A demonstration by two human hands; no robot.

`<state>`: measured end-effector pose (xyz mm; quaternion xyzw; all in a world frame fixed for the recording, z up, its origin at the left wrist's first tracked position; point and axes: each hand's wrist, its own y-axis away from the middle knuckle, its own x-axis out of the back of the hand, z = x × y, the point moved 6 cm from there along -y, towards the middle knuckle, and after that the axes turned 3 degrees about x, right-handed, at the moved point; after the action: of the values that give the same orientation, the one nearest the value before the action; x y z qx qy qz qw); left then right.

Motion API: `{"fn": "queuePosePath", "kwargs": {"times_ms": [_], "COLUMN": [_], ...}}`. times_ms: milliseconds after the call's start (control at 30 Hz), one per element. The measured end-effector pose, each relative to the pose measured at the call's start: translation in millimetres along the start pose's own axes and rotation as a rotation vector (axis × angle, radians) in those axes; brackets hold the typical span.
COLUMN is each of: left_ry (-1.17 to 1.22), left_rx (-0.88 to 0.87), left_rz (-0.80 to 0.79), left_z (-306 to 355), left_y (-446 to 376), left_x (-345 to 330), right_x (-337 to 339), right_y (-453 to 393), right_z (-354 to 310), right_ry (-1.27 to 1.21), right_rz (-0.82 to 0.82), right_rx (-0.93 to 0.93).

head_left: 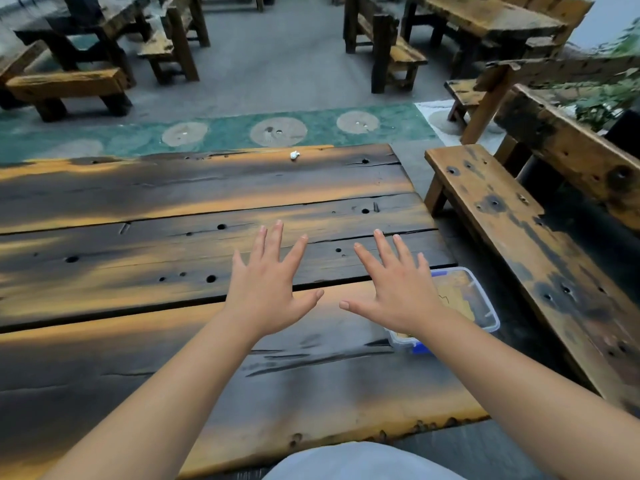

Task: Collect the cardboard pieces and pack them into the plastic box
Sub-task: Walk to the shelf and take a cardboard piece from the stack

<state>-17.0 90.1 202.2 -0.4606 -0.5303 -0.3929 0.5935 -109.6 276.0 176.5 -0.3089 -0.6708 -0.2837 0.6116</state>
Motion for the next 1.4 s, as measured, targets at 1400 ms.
{"fn": "queuePosePath", "kwargs": {"times_ms": [1400], "left_ry": [0.249], "left_rx": [-1.47], "left_rz": [0.012], "left_z": [575.4], "left_y": [193.5], "left_x": [46.4], "right_x": [53.5], "right_y": [552.9], "right_z": [209.7], "right_ry": [0.088], "right_rz": [0.2], "right_rx": [-1.465]}}
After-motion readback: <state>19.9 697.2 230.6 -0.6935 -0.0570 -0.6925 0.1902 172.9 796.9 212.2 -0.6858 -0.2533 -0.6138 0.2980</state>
